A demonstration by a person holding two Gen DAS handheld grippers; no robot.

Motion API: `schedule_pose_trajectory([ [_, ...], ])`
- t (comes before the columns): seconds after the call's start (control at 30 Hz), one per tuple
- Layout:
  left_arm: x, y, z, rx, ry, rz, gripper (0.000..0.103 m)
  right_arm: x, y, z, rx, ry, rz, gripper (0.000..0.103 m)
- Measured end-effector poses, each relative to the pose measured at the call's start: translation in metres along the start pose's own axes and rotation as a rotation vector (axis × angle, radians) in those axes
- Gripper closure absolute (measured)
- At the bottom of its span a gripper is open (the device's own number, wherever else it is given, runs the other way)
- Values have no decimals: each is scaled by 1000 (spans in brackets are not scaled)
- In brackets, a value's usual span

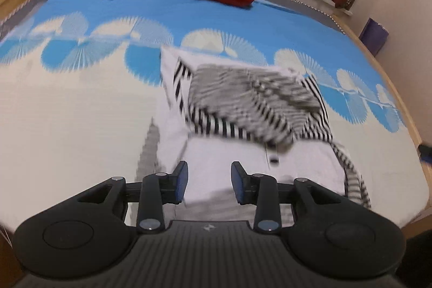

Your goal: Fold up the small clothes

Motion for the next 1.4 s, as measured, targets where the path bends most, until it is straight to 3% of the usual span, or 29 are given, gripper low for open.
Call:
schedule_pose_trajectory([
  [0.13,-7,6,-53,-23,-43,49,38,39,7,-57,-55,36,-65,44],
  [0.2,-17,16,-74,-66,-86,77,37,57,15,-82,-80,44,-106,44],
  [0.3,-32,29,-95,-65,-121,100,22,79,28,-108,-112,54,-181,44],
  [0.33,-37,37,-101,-67,-130,108,22,81,33,-112,-130,71,-184,44],
  [0.4,-47,53,-112,-148,-148,157,22,81,43,-120,-160,78,-148,43],
  [0.5,-52,62,-109,-132,-171,165,21,88,58,-127,-179,52,-189,42],
  [0.67,-56,78,-119,-184,-196,156,21,97,79,-143,-256,56,-240,35],
  [0.83,-50,90,-123,-227,-164,152,21,100,94,-153,-291,26,-307,34],
  [0.97,-52,94,-128,-254,-121,202,22,99,99,-157,-309,29,-317,34],
  [1.2,-50,95,-129,-273,-107,197,52,99,98,-158,-302,-9,-312,42],
  [1.3,-48,94,-127,-269,-98,189,74,95,96,-159,-298,-20,-281,61],
  [1.33,-48,93,-126,-266,-97,185,83,91,96,-160,-299,-24,-257,77],
  [1.4,-48,90,-123,-250,-97,183,88,85,94,-159,-291,-37,-229,88],
])
Point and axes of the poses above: each gripper's, at about its wrist camera, not at the fingertips, and y roughly the way its jaws point, x to its right, z to its top, the point moved 10 cm from there along y, roughly the way its jaws point, and after that the axes turned 10 degrees about y, right-handed, at the moved point
